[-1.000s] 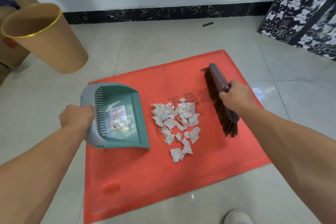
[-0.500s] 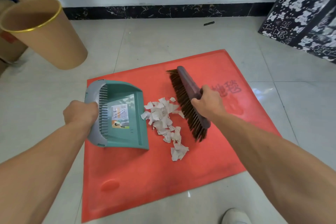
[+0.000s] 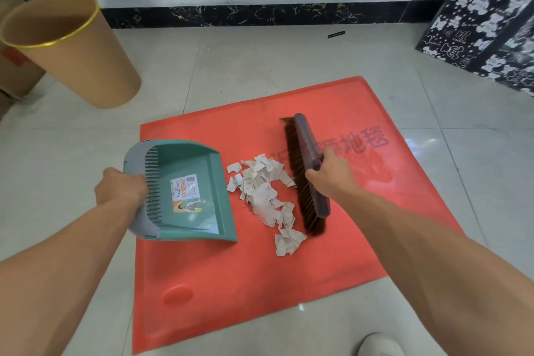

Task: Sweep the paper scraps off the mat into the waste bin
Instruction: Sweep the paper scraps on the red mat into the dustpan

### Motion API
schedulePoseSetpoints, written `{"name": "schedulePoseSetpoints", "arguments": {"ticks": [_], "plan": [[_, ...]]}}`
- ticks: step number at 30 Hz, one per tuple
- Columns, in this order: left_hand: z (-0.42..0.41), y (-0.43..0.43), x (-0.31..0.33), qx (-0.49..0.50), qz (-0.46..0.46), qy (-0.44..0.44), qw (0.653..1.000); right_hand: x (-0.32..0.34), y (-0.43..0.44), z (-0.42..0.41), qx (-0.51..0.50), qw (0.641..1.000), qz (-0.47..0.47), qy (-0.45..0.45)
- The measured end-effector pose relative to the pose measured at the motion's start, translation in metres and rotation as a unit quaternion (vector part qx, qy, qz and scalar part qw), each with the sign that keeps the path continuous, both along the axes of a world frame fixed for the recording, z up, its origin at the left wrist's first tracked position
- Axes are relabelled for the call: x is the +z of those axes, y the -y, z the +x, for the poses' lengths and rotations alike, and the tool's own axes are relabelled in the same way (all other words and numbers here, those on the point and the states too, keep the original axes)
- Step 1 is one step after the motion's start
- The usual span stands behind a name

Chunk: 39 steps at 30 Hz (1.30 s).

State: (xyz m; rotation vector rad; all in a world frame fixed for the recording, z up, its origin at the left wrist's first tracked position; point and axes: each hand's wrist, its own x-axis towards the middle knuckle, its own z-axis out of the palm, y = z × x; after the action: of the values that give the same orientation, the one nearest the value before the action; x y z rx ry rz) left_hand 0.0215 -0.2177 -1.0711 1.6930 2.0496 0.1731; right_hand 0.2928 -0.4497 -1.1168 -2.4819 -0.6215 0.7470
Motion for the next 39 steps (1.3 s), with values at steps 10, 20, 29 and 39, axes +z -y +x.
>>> {"name": "schedulePoseSetpoints", "arguments": {"ticks": [10,20,29,39], "plan": [[-0.029,-0.012,-0.027,-0.007,-0.012,0.031,0.999,-0.004,-0.02,-0.016,0.007,0.999,0.029,-0.013],[0.0,0.0,-0.056,-0.011,-0.05,0.075,0.996,-0.006,-0.038,-0.027,0.007,0.999,0.035,-0.016],[0.029,0.006,-0.06,-0.058,-0.053,0.09,0.993,-0.007,-0.056,-0.041,-0.006,0.998,0.053,-0.044],[0.031,0.011,-0.059,-0.051,-0.055,0.088,0.993,0.008,-0.064,-0.044,0.004,0.995,0.092,-0.05]]}}
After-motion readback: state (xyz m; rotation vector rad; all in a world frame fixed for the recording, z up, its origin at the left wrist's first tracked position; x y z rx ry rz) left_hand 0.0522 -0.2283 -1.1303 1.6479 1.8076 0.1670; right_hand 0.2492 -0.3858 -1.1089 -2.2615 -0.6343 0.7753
